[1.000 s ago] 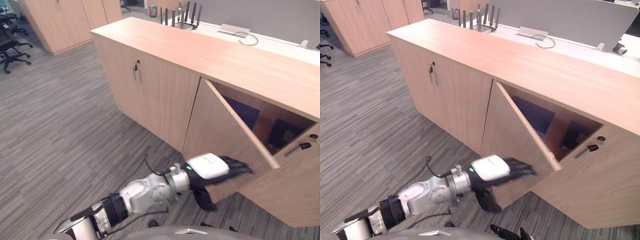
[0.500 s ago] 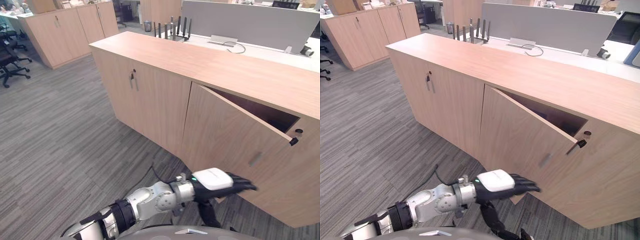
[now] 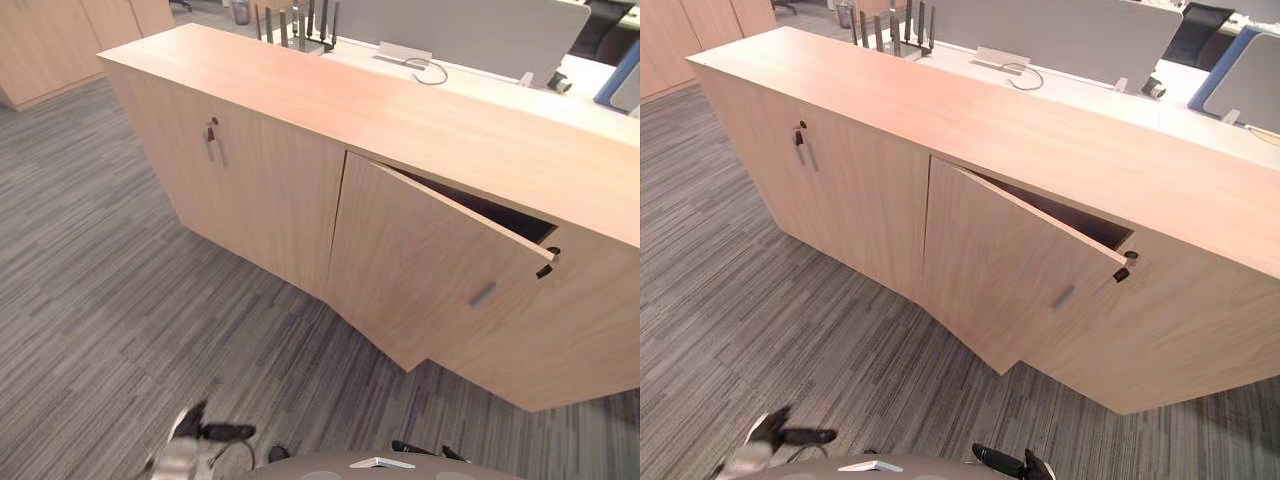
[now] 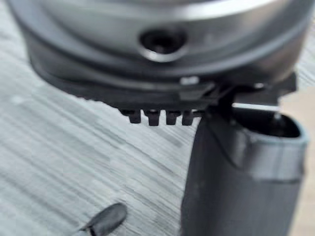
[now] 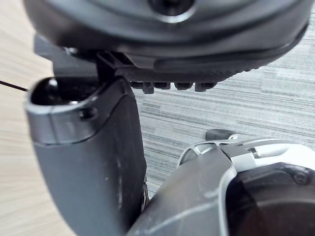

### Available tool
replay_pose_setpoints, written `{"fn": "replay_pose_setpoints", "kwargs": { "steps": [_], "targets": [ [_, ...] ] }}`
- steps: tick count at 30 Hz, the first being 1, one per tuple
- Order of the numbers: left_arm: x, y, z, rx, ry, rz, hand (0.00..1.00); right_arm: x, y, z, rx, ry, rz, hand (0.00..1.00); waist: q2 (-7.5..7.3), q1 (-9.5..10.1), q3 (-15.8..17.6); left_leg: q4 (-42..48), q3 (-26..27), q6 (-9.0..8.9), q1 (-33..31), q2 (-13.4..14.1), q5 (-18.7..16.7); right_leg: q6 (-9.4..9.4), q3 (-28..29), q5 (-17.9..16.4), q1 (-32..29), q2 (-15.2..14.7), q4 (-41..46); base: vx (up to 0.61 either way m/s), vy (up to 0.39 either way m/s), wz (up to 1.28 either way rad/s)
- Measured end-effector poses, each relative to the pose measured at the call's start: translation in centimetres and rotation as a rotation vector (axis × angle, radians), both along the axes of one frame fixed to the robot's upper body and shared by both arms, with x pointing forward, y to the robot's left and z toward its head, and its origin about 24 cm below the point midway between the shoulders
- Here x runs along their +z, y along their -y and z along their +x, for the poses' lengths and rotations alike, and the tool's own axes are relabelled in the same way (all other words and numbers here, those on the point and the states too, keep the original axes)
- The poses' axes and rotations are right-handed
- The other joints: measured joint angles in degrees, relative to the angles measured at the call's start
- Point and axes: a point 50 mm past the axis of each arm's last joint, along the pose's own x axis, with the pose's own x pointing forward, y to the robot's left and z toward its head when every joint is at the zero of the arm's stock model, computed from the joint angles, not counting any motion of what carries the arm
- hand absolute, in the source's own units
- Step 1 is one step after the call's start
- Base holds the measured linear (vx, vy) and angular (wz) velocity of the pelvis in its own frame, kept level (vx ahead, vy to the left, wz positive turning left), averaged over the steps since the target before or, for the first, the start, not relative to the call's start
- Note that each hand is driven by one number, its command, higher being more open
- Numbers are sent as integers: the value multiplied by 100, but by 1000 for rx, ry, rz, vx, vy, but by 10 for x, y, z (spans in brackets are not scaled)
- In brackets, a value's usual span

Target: Walk over to the cabinet, pick up the folder, carry it to the office cabinet, place the folder inside the office cabinet, then close the office cabinet door

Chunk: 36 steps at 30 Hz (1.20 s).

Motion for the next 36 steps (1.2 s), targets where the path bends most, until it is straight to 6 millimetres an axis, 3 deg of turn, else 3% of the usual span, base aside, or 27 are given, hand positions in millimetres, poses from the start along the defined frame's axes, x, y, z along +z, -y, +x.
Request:
{"fn": "replay_pose_setpoints", "kwargs": {
  "steps": [5, 9, 11, 13, 14, 17, 19, 21, 26, 30, 36],
  "targets": [
    [-11, 27, -71, 429, -57, -159, 100, -1, 5, -8, -74, -19, -1, 100, 88, 63, -26, -1, 120, -103, 144, 78, -69, -91, 148, -54, 85, 50, -26, 16, -27, -17],
    [-13, 36, -76, 556, -23, -221, 100, -2, 6, -15, -112, -40, 5, 100, 132, 185, -59, 87, 144, -145, 134, 171, -100, -172, 233, -106, 60, 118, -24, -24, -46, -7],
    [-13, 36, -75, 575, -10, -230, 100, -2, 6, -15, -113, -38, 4, 100, 65, 213, -22, 525, 33, -139, -20, 200, -228, -164, 274, -100, 58, 101, -24, 0, -40, -5],
    [-13, 35, -70, 564, 14, -231, 100, -2, 7, -14, -118, -38, 5, 100, 28, 246, -9, 1124, -812, -69, -316, 255, -342, -153, 350, -71, 22, 85, -10, 21, -98, -20],
    [-12, 36, -60, 550, 46, -234, 100, -1, 9, -14, -115, -39, 1, 100, 139, 387, 80, 1592, -1641, -205, -528, 333, -560, -172, 532, -4, -28, 135, -20, -4, -73, -37],
    [-13, 41, -53, 539, 63, -246, 100, 0, 14, -13, -131, -31, -7, 100, 249, 489, 160, 1998, -2281, -312, -650, 371, -777, -168, 770, 54, -50, 189, -28, -50, 34, -50],
    [-13, 43, -46, 542, 94, -247, 100, 1, 16, -11, -122, -22, -15, 100, 320, 557, 157, 2346, -2972, -390, -762, 384, -1088, -162, 1125, 98, -197, 230, 4, -72, 121, -74],
    [-13, 49, -44, 563, 102, -258, 100, 1, 19, -9, -115, -14, -23, 100, 397, 634, 131, 2209, -3296, -467, -656, 453, -1414, -163, 1491, 172, -386, 376, -9, -55, 148, -99],
    [-10, 37, -39, 515, 118, -198, 100, -1, 8, -17, -145, -24, 0, 100, 235, 619, 20, 1926, -2568, -423, -430, 452, -1477, -111, 2152, 497, -537, 296, -302, -23, 110, -79],
    [-9, 38, -25, 400, 115, -153, 100, 0, 10, -22, -177, -19, -8, 100, 280, 482, -89, 1582, -2317, -303, -126, 256, -1351, -2, 2425, 661, -533, 178, -432, 73, 81, -39],
    [-5, 41, -3, 364, 172, -137, 100, 1, 11, -18, -173, -2, -17, 100, 293, 520, 16, 1529, -2165, -299, 42, 285, -1350, -14, 2437, 653, -637, 197, -140, -2, 8, -26]
  ]
}}
